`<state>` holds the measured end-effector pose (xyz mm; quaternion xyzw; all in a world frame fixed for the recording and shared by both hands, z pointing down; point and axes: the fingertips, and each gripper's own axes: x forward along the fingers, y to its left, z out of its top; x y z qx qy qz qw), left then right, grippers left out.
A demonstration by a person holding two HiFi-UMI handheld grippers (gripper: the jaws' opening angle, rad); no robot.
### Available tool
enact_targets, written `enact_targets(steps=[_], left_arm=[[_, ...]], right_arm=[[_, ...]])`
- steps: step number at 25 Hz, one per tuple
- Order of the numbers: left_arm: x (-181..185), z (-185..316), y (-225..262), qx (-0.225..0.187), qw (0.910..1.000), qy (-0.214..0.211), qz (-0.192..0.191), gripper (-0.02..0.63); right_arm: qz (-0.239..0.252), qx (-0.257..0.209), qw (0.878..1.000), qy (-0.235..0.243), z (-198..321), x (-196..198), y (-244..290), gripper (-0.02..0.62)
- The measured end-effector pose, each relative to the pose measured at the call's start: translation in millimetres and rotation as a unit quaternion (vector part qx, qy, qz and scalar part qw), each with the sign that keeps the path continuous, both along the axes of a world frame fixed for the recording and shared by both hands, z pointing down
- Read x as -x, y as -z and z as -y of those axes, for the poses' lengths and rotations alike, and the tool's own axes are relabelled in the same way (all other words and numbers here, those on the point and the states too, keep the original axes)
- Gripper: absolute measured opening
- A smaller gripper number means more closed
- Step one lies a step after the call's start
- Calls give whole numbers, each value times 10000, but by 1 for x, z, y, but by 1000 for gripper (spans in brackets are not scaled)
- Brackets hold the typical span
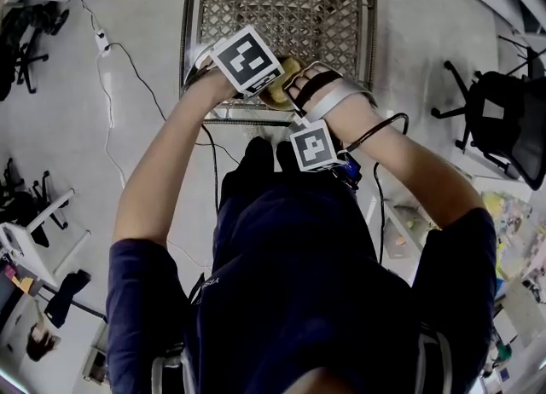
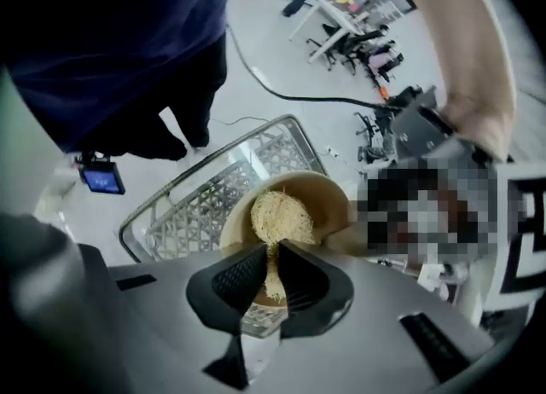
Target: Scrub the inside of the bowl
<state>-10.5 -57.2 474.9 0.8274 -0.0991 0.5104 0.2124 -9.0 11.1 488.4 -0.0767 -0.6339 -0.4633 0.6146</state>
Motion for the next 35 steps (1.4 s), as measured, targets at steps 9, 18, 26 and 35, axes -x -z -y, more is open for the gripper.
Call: enact_targets(steps=[9,18,26,35], left_arm=[[16,43,24,-1111,9685,1984,-1009,5],[15,57,45,-1529,9529,2220,-1393,6],[0,30,30,-1781,9831,118,-395,5],[1,26,11,-1216,9921,206,-214,5]], right_arm=[[1763,1692,9066,-3440,40,13,11,43],[2384,1926,8726,-3803,58,18,32,43],[351,392,9940,-963,26,8,9,43],[-240,-64,9987,-445,23,0,-7,43]])
